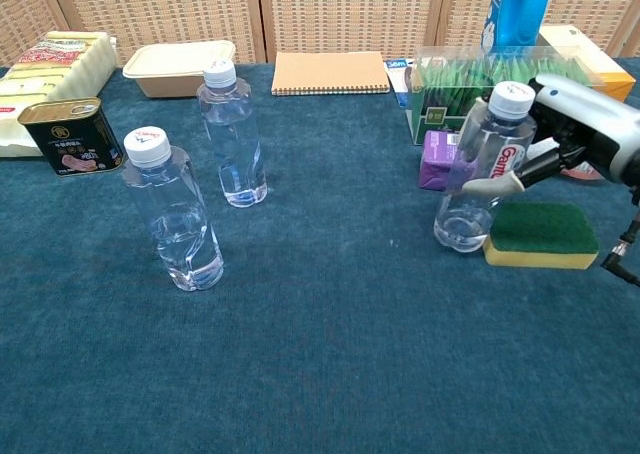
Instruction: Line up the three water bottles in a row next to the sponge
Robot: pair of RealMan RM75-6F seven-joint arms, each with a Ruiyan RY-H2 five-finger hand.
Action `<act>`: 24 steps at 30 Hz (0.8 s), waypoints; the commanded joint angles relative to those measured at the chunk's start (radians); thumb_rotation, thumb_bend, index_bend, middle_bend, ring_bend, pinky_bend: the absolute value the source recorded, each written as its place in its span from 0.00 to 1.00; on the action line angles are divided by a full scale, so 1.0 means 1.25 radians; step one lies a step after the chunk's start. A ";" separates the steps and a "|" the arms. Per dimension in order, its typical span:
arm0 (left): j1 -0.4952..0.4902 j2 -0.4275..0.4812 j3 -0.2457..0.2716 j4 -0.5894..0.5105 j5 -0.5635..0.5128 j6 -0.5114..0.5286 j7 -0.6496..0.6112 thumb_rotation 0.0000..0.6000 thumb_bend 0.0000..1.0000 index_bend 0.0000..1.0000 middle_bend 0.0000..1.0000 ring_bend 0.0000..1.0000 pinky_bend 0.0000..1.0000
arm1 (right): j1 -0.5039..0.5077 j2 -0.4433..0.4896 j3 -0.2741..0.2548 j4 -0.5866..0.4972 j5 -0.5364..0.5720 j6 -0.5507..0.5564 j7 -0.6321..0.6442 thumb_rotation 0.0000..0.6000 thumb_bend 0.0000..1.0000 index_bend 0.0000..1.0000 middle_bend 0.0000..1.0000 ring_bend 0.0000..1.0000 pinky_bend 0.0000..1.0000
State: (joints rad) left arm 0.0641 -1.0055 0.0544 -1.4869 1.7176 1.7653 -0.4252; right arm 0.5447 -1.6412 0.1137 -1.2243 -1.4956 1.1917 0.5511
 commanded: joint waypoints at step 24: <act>0.003 0.003 0.001 0.006 0.000 0.009 -0.018 1.00 0.12 0.00 0.00 0.00 0.03 | -0.030 0.094 -0.040 -0.094 -0.047 0.038 -0.070 1.00 0.12 0.11 0.13 0.12 0.27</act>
State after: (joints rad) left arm 0.0674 -1.0028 0.0557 -1.4800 1.7181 1.7755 -0.4462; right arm 0.5208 -1.5544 0.0703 -1.3078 -1.5513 1.2263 0.4761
